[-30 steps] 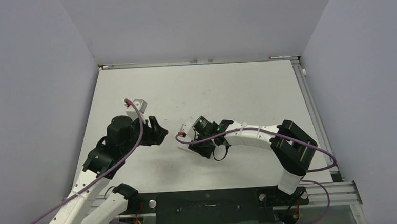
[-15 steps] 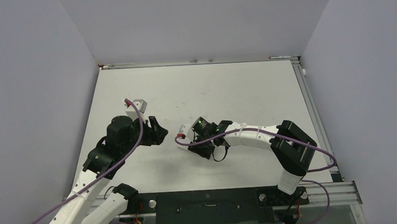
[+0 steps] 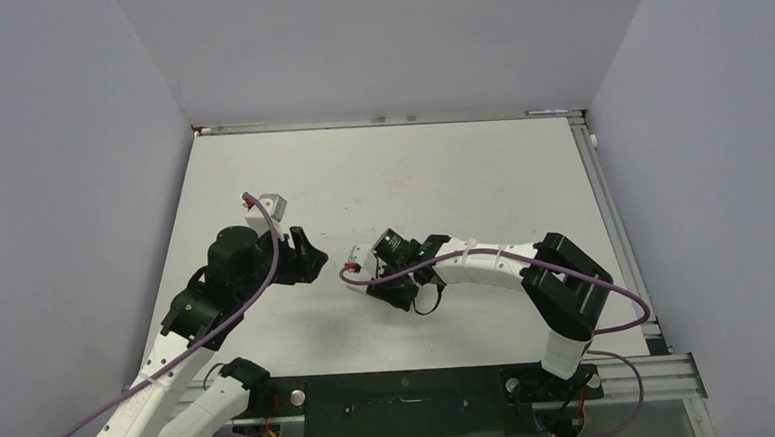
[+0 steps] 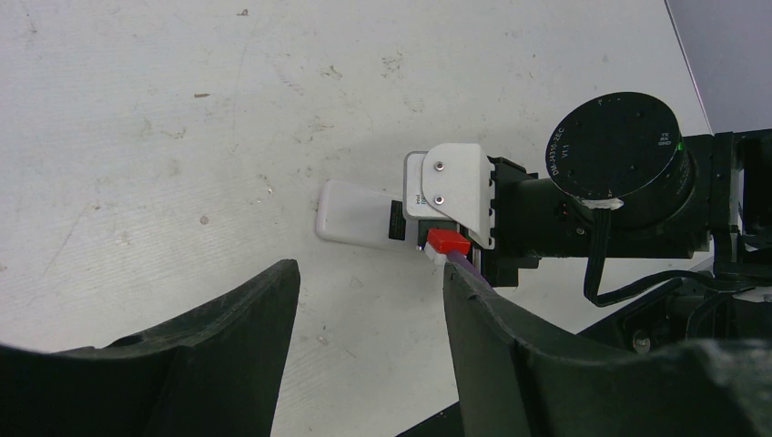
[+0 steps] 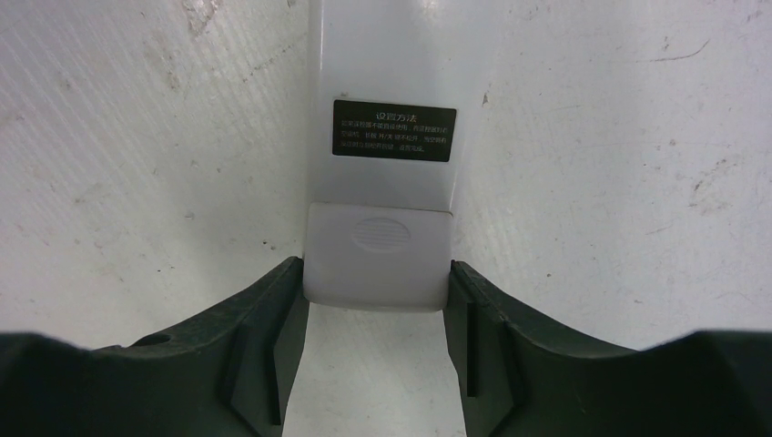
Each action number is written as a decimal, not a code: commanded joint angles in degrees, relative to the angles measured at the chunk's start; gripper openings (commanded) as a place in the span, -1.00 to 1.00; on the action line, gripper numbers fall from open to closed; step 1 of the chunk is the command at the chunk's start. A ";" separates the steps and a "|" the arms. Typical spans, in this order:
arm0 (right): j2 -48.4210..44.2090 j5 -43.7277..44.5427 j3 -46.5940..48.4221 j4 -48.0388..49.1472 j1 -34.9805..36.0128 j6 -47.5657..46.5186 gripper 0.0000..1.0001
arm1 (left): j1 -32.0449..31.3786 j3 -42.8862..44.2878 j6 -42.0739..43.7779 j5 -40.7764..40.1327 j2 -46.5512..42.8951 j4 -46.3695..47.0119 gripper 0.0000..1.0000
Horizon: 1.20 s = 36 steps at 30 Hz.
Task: Load the batteries into the remote control
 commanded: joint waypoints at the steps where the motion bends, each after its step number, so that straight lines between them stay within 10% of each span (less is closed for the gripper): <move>1: 1.04 0.74 1.55 1.34 -0.11 -0.54 -0.68 | -0.12 0.09 0.52 -0.30 -0.57 0.43 0.12; 36: 1.31 -0.41 1.90 3.12 -0.10 2.10 0.25 | -0.12 -0.07 0.54 0.00 -0.39 0.73 0.13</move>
